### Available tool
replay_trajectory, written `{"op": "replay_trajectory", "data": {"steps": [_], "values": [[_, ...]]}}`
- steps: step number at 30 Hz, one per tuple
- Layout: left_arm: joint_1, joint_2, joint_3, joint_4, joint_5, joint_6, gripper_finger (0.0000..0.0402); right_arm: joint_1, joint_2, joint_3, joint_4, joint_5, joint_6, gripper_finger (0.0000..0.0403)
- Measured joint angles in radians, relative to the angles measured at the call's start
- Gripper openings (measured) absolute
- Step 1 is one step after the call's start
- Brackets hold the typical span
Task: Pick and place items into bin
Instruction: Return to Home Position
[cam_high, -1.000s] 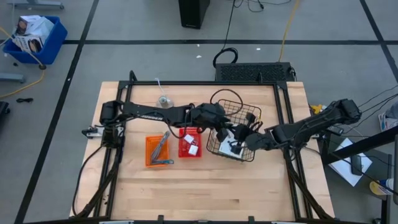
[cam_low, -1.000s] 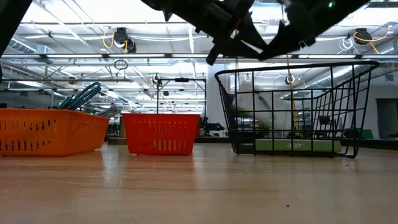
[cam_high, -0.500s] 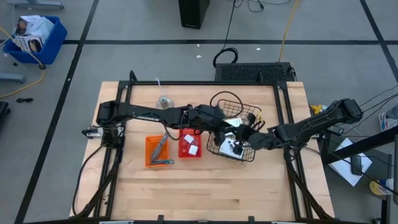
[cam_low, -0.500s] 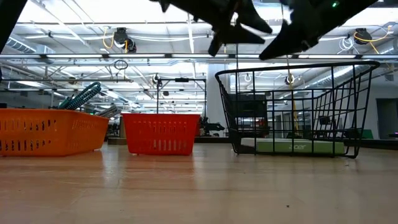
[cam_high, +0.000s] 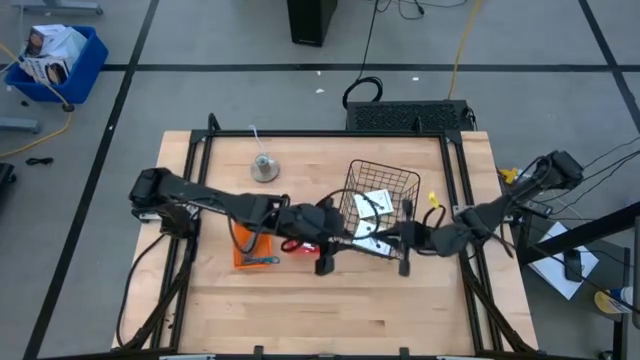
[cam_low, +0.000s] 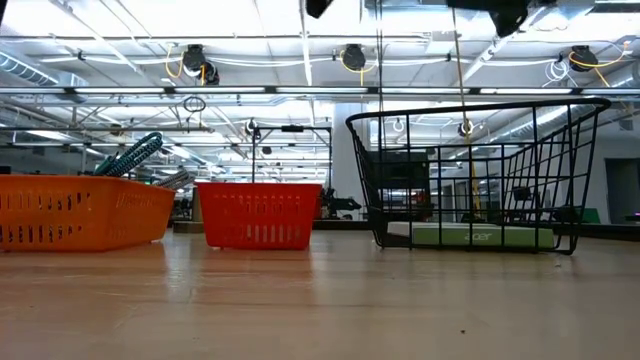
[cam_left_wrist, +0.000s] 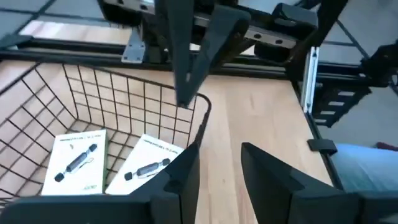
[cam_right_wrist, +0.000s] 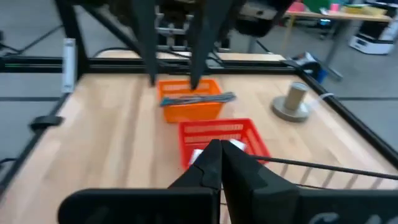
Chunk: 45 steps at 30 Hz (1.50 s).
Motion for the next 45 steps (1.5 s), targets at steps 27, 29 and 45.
{"op": "replay_trajectory", "data": {"steps": [27, 29, 45], "values": [[-0.273, -0.562, -0.853, 0.514, -0.257, -0.019, 0.0079, 0.218, -0.01, -0.278, 0.315, -0.094, 0.057, 0.0], [-0.291, -0.602, -0.913, 0.535, -0.257, -0.034, 0.0066, 0.218, -0.03, -0.339, 0.413, -0.126, 0.036, 0.0], [-0.294, -0.868, -1.324, 0.862, -0.229, -0.026, 0.0026, 0.092, -0.344, -0.609, 0.502, -0.342, 0.024, 0.0]]}}
